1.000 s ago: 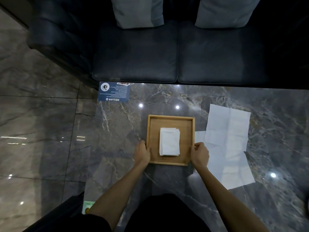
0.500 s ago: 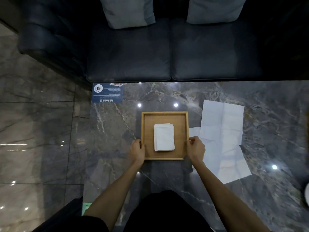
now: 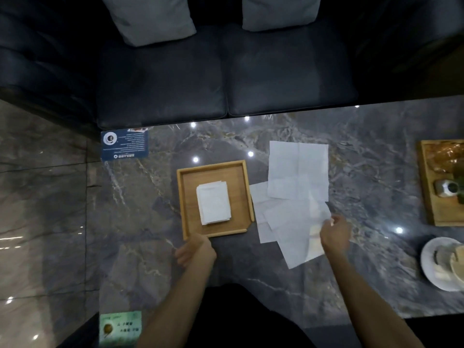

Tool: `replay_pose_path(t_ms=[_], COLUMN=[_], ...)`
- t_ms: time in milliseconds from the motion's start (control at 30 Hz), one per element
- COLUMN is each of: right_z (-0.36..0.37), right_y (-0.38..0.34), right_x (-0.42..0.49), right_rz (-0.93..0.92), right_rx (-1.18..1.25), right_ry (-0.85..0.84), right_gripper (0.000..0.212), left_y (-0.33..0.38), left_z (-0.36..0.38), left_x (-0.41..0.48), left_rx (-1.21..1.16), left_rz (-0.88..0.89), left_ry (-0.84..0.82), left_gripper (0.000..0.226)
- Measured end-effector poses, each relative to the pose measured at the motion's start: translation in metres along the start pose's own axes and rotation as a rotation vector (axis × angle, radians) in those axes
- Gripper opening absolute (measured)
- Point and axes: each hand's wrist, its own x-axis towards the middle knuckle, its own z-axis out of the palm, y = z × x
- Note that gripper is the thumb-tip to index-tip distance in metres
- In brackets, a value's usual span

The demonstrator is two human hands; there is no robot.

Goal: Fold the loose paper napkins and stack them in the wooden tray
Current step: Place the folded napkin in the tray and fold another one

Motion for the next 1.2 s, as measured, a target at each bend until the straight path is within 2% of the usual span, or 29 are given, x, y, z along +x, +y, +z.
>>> replay_pose_path(t_ms=[100, 133, 233, 300, 367, 500, 567, 633, 767, 867, 1033, 1133, 1200], right_z=[-0.006, 0.005, 0.011, -0.001, -0.006, -0.008, -0.010, -0.015, -0.027, -0.030, -0.032, -0.040, -0.049], right_y=[0.045, 0.070, 0.087, 0.075, 0.074, 0.092, 0.102, 0.109, 0.122, 0.132, 0.145, 0.143, 0.133], right_x=[0.029, 0.049, 0.053, 0.035, 0.028, 0.021, 0.015, 0.007, -0.005, -0.013, -0.024, -0.031, -0.038], right_rz=[0.049, 0.068, 0.049, 0.071, 0.076, 0.057, 0.035, 0.044, 0.086, 0.137, 0.132, 0.052, -0.054], right_rx=[-0.052, -0.094, -0.138, -0.146, -0.160, -0.144, -0.068, 0.007, 0.111, 0.231, 0.303, 0.305, 0.243], right_ry=[-0.074, -0.084, -0.073, -0.066, -0.088, -0.184, -0.209, -0.263, -0.329, -0.372, -0.470, -0.445, -0.391], right_gripper=[0.032, 0.034, 0.054, 0.064, 0.058, 0.040, 0.024, 0.016, 0.009, 0.008, 0.020, 0.024, 0.028], left_y=[-0.040, -0.058, -0.077, -0.091, -0.098, -0.107, -0.112, -0.115, -0.125, -0.134, -0.148, -0.149, -0.144], left_z=[0.037, 0.052, 0.079, 0.099, 0.114, 0.128, 0.130, 0.130, 0.137, 0.136, 0.132, 0.120, 0.102], left_x=[-0.018, -0.024, -0.097, -0.129, -0.152, -0.167, -0.166, -0.164, -0.165, -0.174, -0.170, -0.160, -0.152], left_rx=[0.010, 0.048, 0.101, 0.177, 0.265, 0.340, 0.368, 0.390, 0.427, 0.523, 0.747, 0.801, 0.789], left_rz=[-0.125, -0.113, -0.004, 0.112, 0.181, 0.218, 0.242, 0.278, 0.323, 0.404, 0.641, 0.735, 0.761], left_ry=[-0.008, -0.078, -0.364, -0.430, -0.468, -0.450, -0.435, -0.417, -0.334, -0.276, -0.242, -0.322, -0.487], left_gripper=[0.073, 0.072, 0.047, 0.034, 0.030, 0.031, 0.025, 0.023, 0.054, 0.059, 0.032, 0.027, 0.020])
